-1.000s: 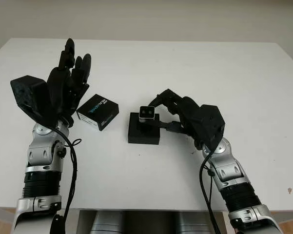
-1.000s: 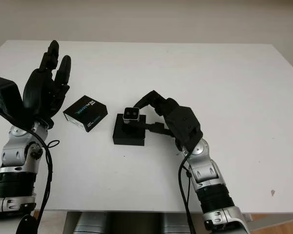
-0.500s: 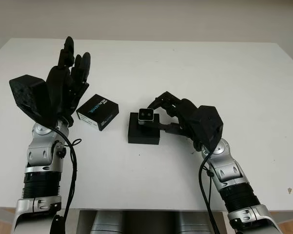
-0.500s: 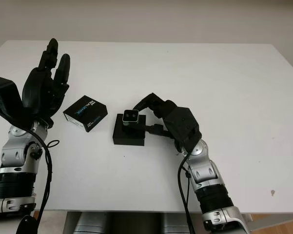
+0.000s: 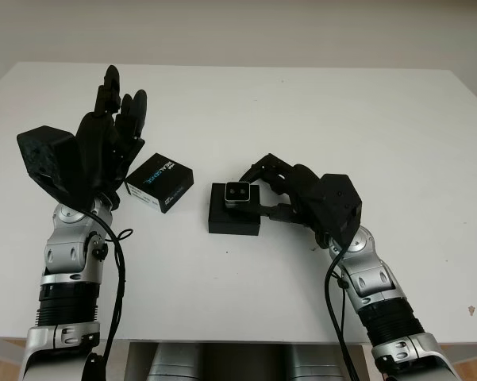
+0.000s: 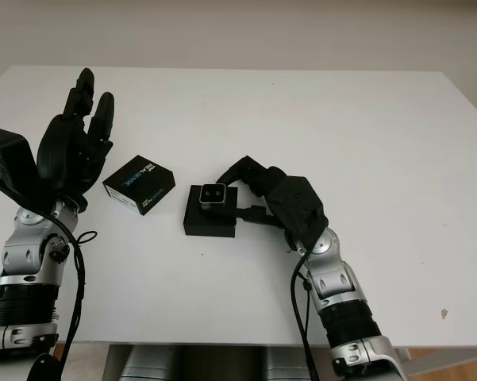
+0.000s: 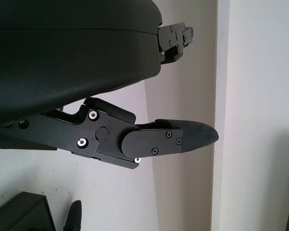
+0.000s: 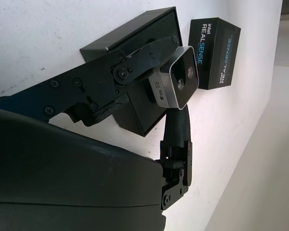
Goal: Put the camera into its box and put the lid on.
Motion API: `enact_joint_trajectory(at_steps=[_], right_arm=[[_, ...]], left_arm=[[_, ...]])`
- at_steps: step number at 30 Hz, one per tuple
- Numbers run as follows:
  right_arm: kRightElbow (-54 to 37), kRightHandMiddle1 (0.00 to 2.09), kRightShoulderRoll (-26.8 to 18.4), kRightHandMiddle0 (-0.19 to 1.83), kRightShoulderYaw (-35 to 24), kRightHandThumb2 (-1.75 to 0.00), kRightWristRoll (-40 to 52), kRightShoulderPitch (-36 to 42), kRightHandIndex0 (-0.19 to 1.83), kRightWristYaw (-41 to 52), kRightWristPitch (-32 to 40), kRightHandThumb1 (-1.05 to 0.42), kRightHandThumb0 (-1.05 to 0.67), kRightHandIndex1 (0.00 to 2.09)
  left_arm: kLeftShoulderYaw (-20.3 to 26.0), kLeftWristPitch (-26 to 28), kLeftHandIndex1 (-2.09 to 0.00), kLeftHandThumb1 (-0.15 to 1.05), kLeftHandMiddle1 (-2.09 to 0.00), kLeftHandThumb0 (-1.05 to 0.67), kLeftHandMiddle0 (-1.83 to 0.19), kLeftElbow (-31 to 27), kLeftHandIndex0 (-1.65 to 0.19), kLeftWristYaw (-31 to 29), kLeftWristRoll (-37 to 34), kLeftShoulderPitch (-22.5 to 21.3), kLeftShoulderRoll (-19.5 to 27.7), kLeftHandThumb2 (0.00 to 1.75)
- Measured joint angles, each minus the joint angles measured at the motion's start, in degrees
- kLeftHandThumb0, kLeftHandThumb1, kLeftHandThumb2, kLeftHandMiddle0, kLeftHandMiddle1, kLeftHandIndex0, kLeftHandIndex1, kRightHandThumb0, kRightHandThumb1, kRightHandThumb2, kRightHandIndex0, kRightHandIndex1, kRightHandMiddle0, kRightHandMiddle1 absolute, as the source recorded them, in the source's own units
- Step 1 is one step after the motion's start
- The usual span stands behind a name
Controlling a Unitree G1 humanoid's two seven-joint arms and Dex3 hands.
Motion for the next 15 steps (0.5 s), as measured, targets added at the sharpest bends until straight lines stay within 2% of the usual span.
enact_joint_trajectory(at_steps=[15], right_arm=[[1.3, 1.74, 0.0, 0.3, 0.7, -0.05, -0.4, -0.5, 0.22, -0.5, -0.4, -0.93, -0.42, 0.05]], left_arm=[[0.0, 0.0, -0.05, 1.05, -0.05, -0.63, 0.14, -0.2, 0.16, -0.4, 0.2, 0.0, 0.0, 0.44]])
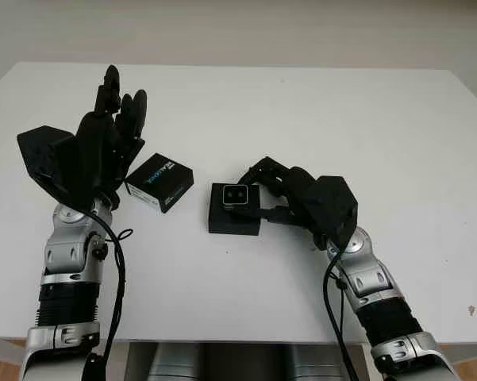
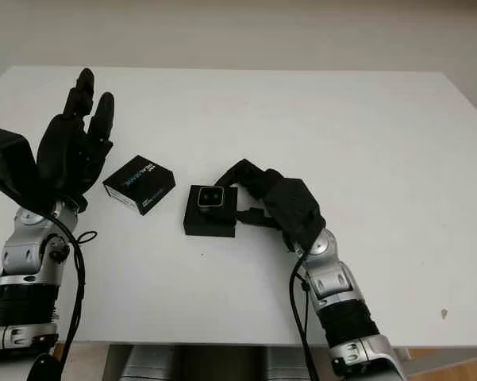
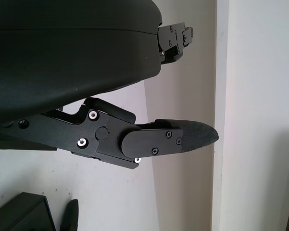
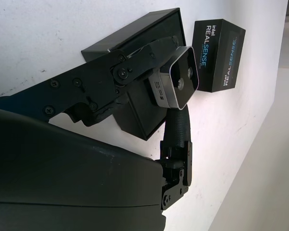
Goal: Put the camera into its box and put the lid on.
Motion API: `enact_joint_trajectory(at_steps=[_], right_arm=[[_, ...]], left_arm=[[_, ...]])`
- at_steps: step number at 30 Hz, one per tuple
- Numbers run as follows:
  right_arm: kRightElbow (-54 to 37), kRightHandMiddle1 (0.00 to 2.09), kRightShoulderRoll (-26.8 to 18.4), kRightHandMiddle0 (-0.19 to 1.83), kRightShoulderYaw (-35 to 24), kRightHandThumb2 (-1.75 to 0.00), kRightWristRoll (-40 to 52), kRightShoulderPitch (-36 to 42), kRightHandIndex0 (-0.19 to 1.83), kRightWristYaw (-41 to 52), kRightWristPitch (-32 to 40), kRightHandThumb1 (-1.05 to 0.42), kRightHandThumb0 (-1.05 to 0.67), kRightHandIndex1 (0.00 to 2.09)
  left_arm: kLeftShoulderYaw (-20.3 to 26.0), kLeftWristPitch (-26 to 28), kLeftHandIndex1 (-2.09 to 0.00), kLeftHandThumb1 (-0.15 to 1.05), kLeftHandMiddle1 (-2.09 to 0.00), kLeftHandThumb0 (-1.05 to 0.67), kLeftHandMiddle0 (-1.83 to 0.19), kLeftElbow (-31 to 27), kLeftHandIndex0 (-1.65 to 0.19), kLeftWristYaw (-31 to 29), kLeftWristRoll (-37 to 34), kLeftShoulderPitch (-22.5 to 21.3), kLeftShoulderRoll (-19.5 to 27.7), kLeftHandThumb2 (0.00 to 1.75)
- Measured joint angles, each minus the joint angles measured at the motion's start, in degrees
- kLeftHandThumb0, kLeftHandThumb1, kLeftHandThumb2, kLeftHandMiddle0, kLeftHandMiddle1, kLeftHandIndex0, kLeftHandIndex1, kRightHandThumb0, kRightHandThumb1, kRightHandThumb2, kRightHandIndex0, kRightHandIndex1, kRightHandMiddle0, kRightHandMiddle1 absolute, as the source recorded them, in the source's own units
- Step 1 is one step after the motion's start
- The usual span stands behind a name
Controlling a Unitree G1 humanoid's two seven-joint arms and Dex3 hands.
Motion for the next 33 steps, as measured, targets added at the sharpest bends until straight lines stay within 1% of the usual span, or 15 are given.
enact_joint_trajectory(at_steps=[33], right_arm=[[1.3, 1.78, -0.1, 0.29, 0.8, -0.05, -0.5, -1.0, 0.22, -0.2, -0.1, -0.94, -0.42, 0.06]], left_arm=[[0.0, 0.4, -0.06, 1.05, -0.06, -0.63, 0.14, -0.6, 0.16, -0.1, 0.7, 0.3, 0.2, 0.44]])
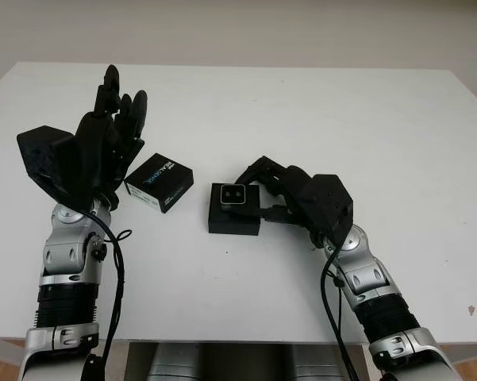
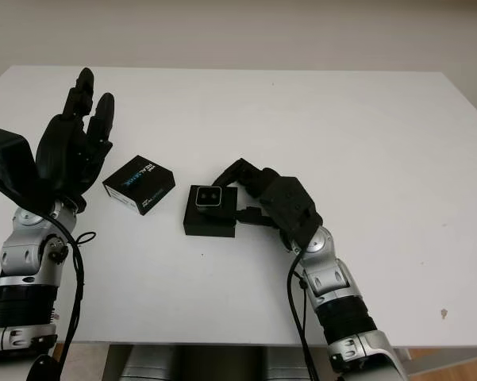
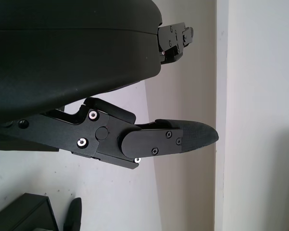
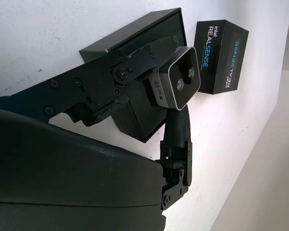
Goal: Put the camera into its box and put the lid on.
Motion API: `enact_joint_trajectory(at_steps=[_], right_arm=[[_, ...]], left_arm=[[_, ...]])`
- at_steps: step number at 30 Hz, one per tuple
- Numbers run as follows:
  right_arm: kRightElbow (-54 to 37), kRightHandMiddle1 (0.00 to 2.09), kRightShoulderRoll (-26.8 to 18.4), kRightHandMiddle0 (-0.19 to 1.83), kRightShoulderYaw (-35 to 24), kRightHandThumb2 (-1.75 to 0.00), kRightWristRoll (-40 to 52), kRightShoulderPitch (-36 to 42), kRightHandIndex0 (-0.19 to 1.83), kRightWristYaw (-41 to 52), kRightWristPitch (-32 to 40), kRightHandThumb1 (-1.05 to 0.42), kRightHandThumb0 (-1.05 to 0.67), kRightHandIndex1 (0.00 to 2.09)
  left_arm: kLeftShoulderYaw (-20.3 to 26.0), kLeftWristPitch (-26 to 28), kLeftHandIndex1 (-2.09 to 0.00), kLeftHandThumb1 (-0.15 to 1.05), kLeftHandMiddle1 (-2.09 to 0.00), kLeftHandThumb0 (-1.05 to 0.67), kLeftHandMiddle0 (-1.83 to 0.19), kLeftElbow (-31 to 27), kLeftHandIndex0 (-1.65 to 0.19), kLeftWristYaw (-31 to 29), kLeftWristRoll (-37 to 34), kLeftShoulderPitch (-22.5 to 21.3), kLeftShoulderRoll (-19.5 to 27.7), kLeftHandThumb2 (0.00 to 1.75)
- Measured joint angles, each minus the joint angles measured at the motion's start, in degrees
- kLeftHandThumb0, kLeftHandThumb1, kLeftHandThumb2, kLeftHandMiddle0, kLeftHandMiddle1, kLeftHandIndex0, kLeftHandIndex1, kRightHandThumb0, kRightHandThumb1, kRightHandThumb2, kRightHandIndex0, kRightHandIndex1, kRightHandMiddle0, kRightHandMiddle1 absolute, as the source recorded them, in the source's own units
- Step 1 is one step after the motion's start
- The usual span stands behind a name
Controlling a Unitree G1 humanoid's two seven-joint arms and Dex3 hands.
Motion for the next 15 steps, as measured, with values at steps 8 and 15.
enact_joint_trajectory(at_steps=[8, 15], right_arm=[[-0.1, 1.76, -0.1, 0.3, -0.1, -0.05, 0.0, 0.0, 0.22, 0.4, 0.0, -0.94, -0.43, 0.05], [-0.1, 1.76, -0.1, 0.29, -0.1, -0.05, -0.1, 0.0, 0.22, 0.4, 0.0, -0.94, -0.43, 0.06]], left_arm=[[0.0, 0.2, -0.06, 1.05, -0.06, -0.63, 0.13, 0.0, 0.16, 0.0, -0.2, 0.0, 0.0, 0.43], [0.0, 0.2, -0.05, 1.05, -0.05, -0.64, 0.14, -0.2, 0.16, 0.0, -0.1, 0.0, 0.0, 0.44]])
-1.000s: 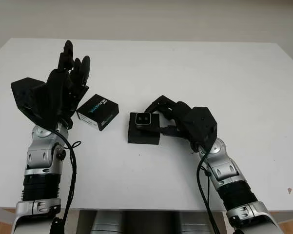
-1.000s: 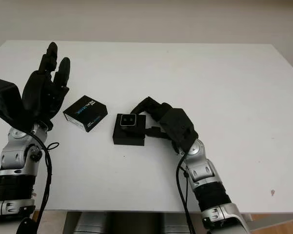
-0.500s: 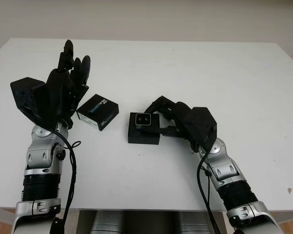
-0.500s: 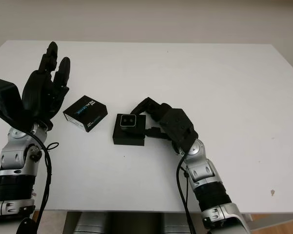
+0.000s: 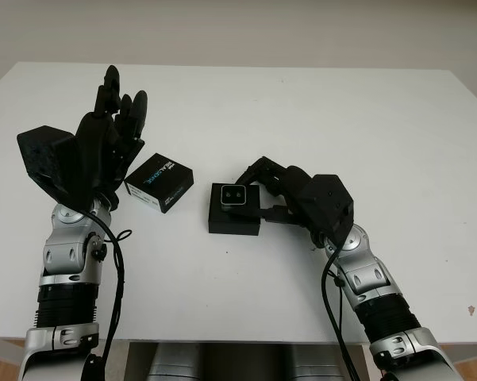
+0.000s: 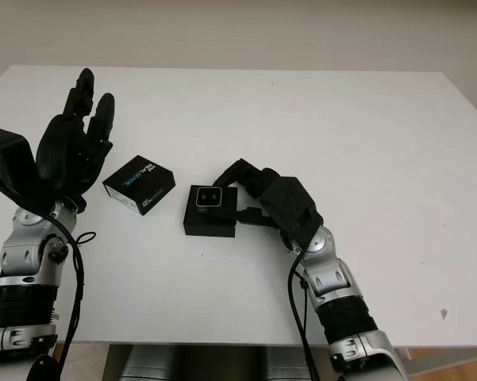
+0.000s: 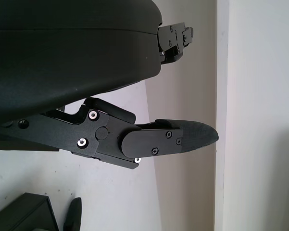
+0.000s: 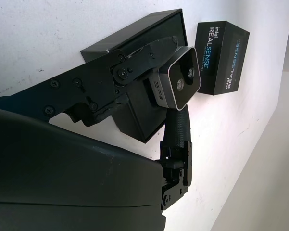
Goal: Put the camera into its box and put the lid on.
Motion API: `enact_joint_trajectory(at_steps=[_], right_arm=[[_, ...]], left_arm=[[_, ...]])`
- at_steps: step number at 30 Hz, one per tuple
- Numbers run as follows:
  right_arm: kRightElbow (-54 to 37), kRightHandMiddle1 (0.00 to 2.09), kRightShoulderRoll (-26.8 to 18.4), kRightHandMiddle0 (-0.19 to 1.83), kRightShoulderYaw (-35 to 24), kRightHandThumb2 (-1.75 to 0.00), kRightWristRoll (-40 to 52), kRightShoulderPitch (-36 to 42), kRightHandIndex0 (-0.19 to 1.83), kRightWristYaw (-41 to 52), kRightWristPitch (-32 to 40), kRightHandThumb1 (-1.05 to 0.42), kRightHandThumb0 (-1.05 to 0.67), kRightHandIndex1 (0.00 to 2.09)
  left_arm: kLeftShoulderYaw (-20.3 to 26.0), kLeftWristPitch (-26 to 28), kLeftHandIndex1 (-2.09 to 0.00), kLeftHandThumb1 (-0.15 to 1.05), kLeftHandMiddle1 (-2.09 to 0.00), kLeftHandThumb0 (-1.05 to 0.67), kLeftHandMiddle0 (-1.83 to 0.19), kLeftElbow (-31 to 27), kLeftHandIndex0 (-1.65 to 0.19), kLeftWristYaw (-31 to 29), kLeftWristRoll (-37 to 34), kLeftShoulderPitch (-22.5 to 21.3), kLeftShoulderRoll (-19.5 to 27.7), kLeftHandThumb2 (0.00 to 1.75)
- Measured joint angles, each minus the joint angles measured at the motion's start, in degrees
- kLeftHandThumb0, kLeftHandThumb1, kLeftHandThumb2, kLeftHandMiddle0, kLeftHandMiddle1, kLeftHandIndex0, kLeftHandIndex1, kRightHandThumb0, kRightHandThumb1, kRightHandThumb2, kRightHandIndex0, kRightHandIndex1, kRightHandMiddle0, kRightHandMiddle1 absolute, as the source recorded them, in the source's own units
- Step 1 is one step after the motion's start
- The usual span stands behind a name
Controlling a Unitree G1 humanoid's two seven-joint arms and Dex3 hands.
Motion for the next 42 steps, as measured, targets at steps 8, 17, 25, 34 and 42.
enact_joint_trajectory(at_steps=[8, 17, 25, 34, 42], right_arm=[[0.0, 1.75, 0.0, 0.3, -0.1, -0.05, 0.0, 0.0, 0.22, 0.0, 0.0, -0.93, -0.42, 0.06], [-0.1, 1.76, 0.0, 0.3, -0.1, -0.05, 0.0, 0.0, 0.22, -0.1, 0.1, -0.93, -0.42, 0.05], [-0.2, 1.76, 0.0, 0.29, -0.1, -0.05, 0.0, 0.0, 0.22, -0.1, 0.3, -0.94, -0.42, 0.05], [-0.4, 1.63, 0.0, 0.15, -0.3, -0.05, 0.5, 0.0, 0.16, 0.9, 0.8, -0.95, -0.48, 0.03], [-1.8, 0.8, -0.3, 0.07, -0.3, -0.05, 1.1, -0.1, -0.04, 3.7, 3.7, -0.9, -0.61, 0.03]], left_arm=[[0.0, 0.4, -0.05, 1.05, -0.05, -0.62, 0.14, -0.3, 0.16, -0.2, 0.0, 0.0, 0.0, 0.44], [0.0, 0.6, -0.05, 1.05, -0.05, -0.62, 0.15, -0.4, 0.17, -0.2, -0.4, 0.0, 0.0, 0.44], [0.0, 0.8, -0.05, 1.05, -0.05, -0.63, 0.15, -0.5, 0.17, -0.3, -0.5, 0.0, 0.0, 0.42], [0.1, 1.0, -0.05, 1.05, -0.06, -0.62, 0.14, -0.6, 0.17, -0.1, -0.7, 0.0, 0.0, 0.42], [0.1, 1.4, -0.05, 1.05, -0.05, -0.62, 0.15, -1.2, 0.18, -0.1, -0.9, 0.0, 0.0, 0.43]])
